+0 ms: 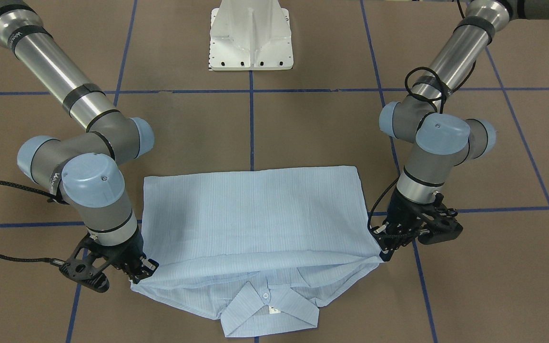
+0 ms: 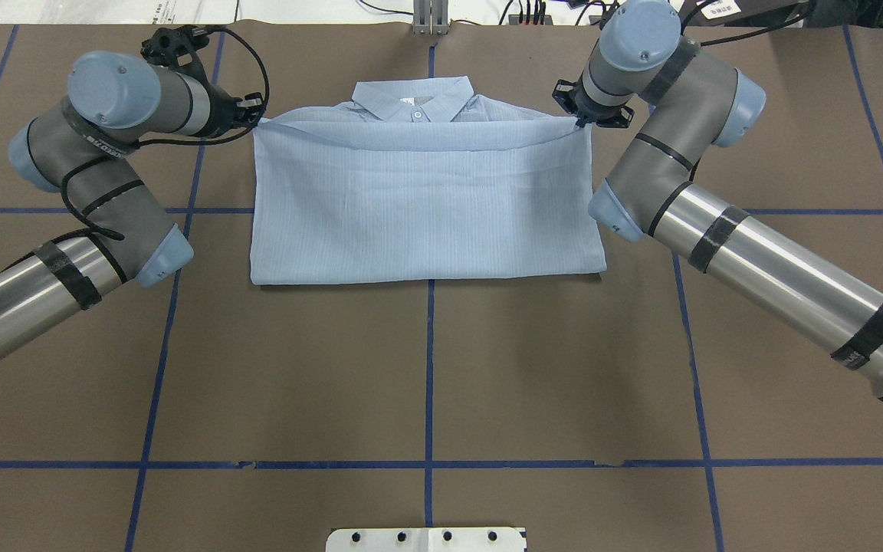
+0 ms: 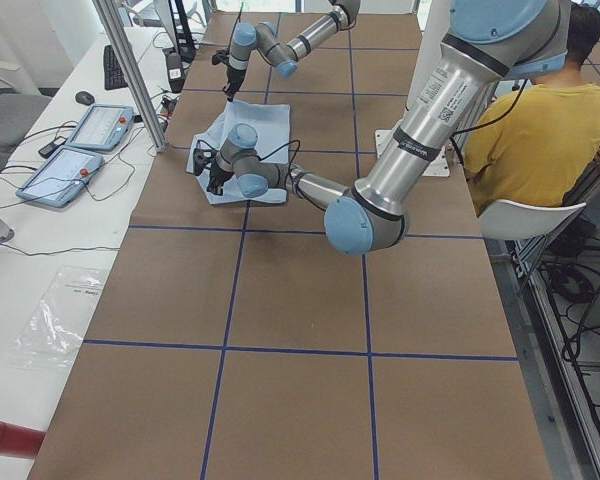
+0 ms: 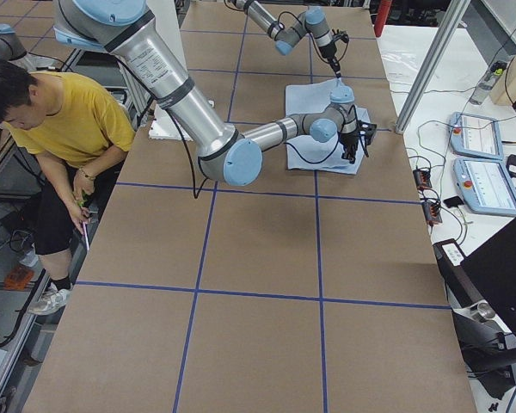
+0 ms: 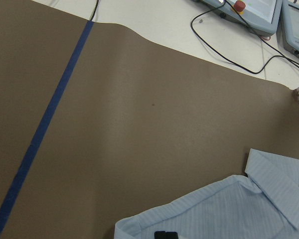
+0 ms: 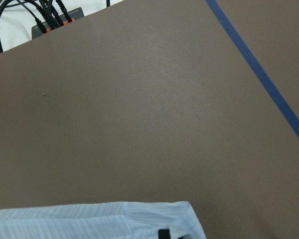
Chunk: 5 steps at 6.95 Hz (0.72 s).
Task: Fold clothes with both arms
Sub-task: 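Open both grippers and draw the right gripper back from the shirt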
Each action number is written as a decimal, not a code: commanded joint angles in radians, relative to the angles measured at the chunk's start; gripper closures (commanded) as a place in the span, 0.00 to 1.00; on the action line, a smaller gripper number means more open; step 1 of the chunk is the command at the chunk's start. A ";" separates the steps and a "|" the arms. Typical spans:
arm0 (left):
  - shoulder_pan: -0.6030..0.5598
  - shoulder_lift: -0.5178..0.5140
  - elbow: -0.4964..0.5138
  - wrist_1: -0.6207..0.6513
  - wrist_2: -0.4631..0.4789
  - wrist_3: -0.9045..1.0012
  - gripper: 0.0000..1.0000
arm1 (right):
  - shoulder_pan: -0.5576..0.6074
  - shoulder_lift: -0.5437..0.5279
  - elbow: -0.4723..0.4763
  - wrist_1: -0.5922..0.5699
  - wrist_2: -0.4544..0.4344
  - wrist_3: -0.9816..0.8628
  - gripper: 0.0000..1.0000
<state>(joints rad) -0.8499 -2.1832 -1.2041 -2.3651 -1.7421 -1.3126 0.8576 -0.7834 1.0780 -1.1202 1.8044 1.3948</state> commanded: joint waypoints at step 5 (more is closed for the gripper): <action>0.000 -0.009 -0.008 0.003 0.006 0.030 0.53 | 0.001 -0.148 0.160 0.230 0.003 0.148 0.12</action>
<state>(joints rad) -0.8486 -2.1972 -1.1972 -2.3643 -1.7333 -1.2832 0.8578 -0.8516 1.1397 -0.9704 1.8012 1.4719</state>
